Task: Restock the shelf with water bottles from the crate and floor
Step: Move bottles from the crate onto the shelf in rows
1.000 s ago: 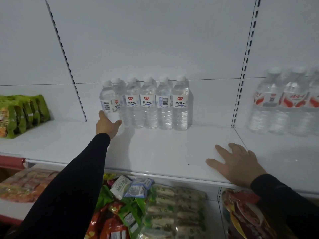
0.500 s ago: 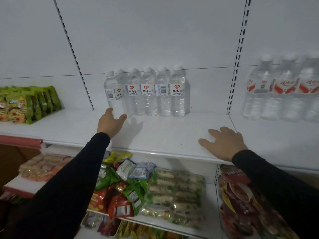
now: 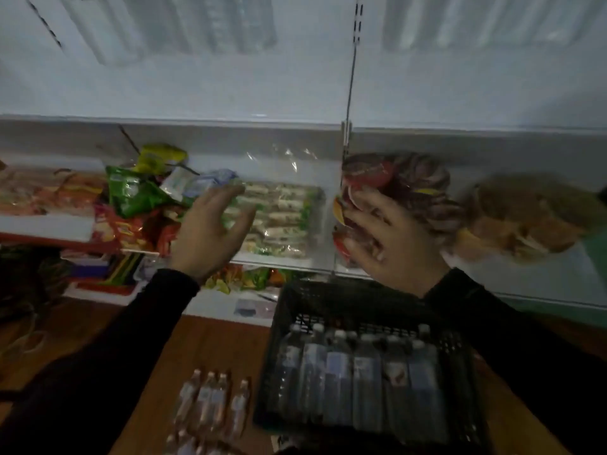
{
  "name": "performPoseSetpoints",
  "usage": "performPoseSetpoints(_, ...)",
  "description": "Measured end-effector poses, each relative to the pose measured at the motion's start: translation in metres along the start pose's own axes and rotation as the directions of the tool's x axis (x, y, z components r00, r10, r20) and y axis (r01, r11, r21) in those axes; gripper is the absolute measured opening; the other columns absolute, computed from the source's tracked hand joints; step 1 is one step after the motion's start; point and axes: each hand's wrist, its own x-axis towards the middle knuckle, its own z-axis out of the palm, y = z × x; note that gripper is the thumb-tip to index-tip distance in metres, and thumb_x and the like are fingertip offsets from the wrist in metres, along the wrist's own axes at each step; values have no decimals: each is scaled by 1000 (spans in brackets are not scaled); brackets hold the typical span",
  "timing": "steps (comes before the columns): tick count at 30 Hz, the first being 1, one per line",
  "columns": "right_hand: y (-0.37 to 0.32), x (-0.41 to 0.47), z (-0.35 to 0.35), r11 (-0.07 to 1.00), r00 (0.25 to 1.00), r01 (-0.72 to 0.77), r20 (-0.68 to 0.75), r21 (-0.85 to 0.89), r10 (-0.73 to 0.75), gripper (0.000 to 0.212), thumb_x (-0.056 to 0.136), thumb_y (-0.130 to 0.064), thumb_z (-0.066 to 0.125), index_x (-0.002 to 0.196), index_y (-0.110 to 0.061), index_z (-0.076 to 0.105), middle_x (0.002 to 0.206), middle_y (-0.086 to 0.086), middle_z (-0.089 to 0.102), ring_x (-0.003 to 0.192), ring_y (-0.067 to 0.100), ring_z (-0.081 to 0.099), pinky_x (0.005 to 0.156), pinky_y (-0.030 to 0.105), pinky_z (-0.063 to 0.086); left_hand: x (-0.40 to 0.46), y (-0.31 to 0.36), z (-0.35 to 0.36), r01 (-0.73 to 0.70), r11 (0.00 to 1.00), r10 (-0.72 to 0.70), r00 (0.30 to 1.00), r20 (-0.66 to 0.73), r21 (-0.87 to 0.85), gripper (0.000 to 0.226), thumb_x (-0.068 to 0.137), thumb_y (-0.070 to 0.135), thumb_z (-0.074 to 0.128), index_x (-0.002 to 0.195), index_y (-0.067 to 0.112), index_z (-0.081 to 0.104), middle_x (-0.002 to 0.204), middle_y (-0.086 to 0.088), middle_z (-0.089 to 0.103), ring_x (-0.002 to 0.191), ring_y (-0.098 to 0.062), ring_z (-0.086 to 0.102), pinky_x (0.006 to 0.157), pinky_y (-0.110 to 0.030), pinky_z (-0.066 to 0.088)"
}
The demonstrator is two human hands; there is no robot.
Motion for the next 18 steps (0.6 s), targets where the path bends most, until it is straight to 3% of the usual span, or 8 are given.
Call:
performPoseSetpoints(3,16,-84,28,954,913,-299,290,-5,288,56,95,-55,48,134,-16,60,144,9,49,128,22,48,105,36,46,-46,12,63,150,987,-128,951,280,-58,49,94,44,57,134,15,54,130,-5,59,116,-20,56,89,-24,40)
performPoseSetpoints(5,28,-133,50,861,735,-502,485,-81,474,69,96,-66,34,141,-17,51,151,6,41,136,24,42,110,38,41,-74,14,108,169,984,-122,862,493,-53,49,94,45,56,135,19,52,130,-5,59,111,-20,57,83,-23,39)
performPoseSetpoints(7,37,-176,70,770,532,-612,628,-179,569,63,98,-59,39,148,-19,42,155,3,32,141,24,35,113,37,34,-102,12,151,201,980,-146,726,672,-4,51,96,45,53,141,21,45,138,-4,53,114,-18,56,87,-24,42)
performPoseSetpoints(9,41,-211,90,714,410,-666,692,-218,594,59,99,-51,46,149,-20,39,152,4,36,140,25,35,110,33,32,-127,5,192,218,973,-187,558,809,75,61,98,50,47,150,22,32,150,-2,41,129,-19,47,101,-33,41)
performPoseSetpoints(11,41,-238,110,619,282,-750,734,-233,618,58,98,-46,50,149,-22,38,150,3,41,137,24,39,105,31,34,-146,-1,227,208,969,-211,412,886,134,66,99,52,44,154,23,21,158,-1,28,140,-21,35,110,-38,35)
performPoseSetpoints(13,43,-258,134,521,182,-816,745,-250,642,55,96,-48,52,143,-21,44,143,3,49,127,20,49,95,27,39,-157,-5,257,198,963,-242,313,918,186,69,99,52,42,155,20,17,158,-6,25,141,-25,33,111,-40,33)
performPoseSetpoints(15,44,-272,159,413,79,-873,762,-258,643,62,95,-51,53,146,-17,41,145,5,49,127,21,50,97,27,42,-165,-9,282,189,958,-263,267,927,217,69,100,50,41,155,17,15,156,-10,27,139,-29,34,109,-41,34)
performPoseSetpoints(18,42,-288,199,214,-44,-948,761,-237,648,77,94,-49,57,155,-16,23,157,5,36,138,25,42,107,31,37,-179,-18,311,136,963,-259,262,929,231,66,99,47,42,152,15,20,150,-14,34,134,-31,38,105,-41,39)
